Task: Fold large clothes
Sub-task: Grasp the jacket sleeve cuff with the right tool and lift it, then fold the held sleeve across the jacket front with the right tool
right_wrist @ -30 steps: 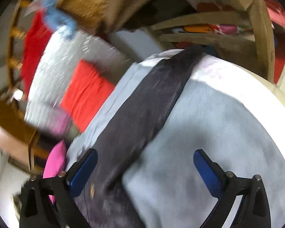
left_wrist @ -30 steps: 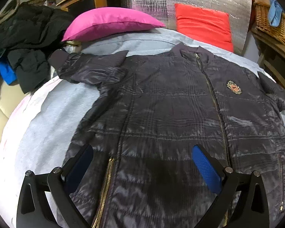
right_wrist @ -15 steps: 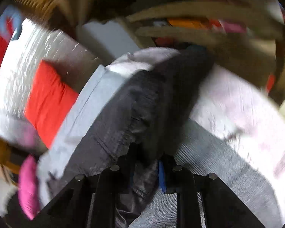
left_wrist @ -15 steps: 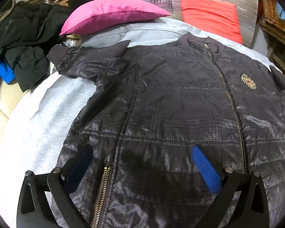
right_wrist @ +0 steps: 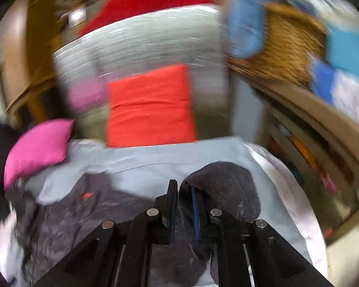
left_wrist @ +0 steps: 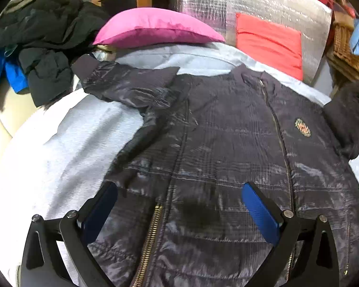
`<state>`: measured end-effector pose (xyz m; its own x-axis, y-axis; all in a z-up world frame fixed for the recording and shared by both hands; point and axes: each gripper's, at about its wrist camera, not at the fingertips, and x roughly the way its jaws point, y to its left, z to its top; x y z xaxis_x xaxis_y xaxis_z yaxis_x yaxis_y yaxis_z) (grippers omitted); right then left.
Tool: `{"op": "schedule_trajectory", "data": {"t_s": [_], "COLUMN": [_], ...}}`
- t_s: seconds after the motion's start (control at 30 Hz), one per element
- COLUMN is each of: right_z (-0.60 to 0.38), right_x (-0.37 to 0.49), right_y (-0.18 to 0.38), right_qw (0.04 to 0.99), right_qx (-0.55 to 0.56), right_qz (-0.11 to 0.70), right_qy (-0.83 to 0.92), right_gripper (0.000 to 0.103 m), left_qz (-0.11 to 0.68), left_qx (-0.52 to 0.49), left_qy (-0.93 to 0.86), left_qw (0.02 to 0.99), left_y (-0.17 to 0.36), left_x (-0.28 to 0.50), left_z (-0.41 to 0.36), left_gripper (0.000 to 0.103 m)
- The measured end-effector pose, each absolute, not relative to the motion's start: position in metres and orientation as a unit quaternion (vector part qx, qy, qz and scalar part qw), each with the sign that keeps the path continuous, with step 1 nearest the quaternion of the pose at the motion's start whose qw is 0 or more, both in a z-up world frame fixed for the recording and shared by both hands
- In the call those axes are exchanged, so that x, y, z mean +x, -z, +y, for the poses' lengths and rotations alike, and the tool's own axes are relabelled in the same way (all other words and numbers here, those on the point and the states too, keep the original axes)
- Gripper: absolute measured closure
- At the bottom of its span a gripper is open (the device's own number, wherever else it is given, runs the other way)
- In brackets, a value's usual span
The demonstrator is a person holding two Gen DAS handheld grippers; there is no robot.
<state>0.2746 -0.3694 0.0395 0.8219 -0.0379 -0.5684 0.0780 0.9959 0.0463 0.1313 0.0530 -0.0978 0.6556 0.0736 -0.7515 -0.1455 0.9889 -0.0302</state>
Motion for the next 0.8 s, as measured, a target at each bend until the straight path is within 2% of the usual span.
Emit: {"op": "schedule_trajectory", "data": {"t_s": [0.17,0.37,0.43,0.47,0.5,0.67,0.8], "right_z": [-0.247,-0.156,-0.151,-0.153,-0.158,-0.198,-0.266], "right_x": [0.266,0.274,0.280,0.279,0.272,0.258,0.249], "right_y": [-0.013,0.087,0.116,0.123,0.125,0.106,0.097], "right_qw": [0.948,0.899,0.878,0.873,0.872,0.879,0.878], "right_qx": [-0.025,-0.023,-0.004,0.015,0.037,0.130,0.251], "right_qz": [0.311,0.418,0.458,0.463,0.459,0.416,0.367], "right_qy": [-0.057,-0.128,-0.141,-0.149,-0.166,-0.193,-0.176], "right_gripper": [0.091,0.086,0.066,0.028,0.006,0.005,0.005], "left_qz": [0.401,0.396,0.395,0.393,0.390,0.388,0.378], "left_qx": [-0.063,-0.071,-0.072,-0.071,-0.069,-0.051,0.006], "left_qy": [-0.066,-0.081,-0.082,-0.081,-0.080,-0.049,-0.011], "left_qw": [0.912,0.912,0.912,0.913,0.915,0.919,0.926], "left_y": [0.089,0.083,0.080,0.079,0.077,0.065,0.053], "left_x": [0.119,0.111,0.111,0.112,0.113,0.135,0.164], "left_z": [0.072,0.098,0.103,0.105,0.105,0.083,0.035], "left_gripper": [0.000,0.000,0.000,0.000,0.000,0.000,0.000]}}
